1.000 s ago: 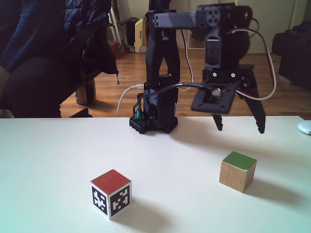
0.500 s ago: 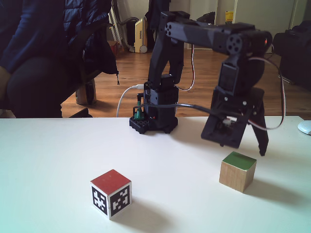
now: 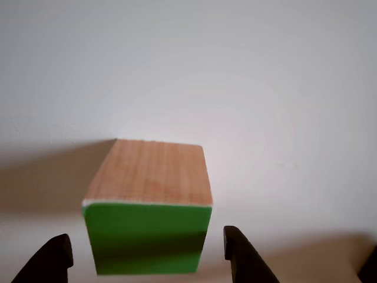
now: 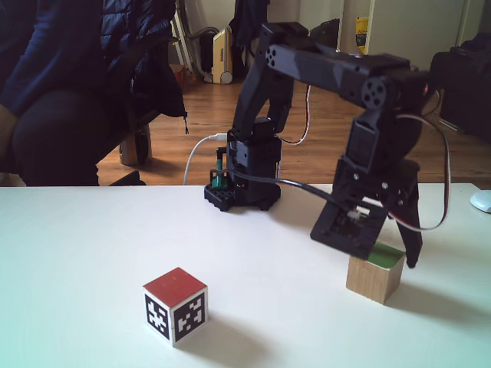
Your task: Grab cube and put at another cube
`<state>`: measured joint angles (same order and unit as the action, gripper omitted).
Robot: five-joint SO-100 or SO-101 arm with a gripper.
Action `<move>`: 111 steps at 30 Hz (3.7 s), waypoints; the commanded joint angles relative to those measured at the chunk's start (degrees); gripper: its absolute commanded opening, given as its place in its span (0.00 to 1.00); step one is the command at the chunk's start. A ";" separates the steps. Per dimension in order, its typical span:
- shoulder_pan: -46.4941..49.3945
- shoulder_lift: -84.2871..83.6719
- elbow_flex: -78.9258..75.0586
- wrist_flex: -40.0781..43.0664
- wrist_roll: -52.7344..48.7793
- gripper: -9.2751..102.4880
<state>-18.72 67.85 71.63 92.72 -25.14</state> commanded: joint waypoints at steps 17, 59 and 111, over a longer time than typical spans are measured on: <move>-1.23 -6.94 -5.10 0.00 6.42 0.43; 5.19 4.22 -14.06 6.86 15.38 0.25; 49.04 12.92 -14.85 10.72 17.49 0.26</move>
<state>29.53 82.00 61.26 103.27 -7.91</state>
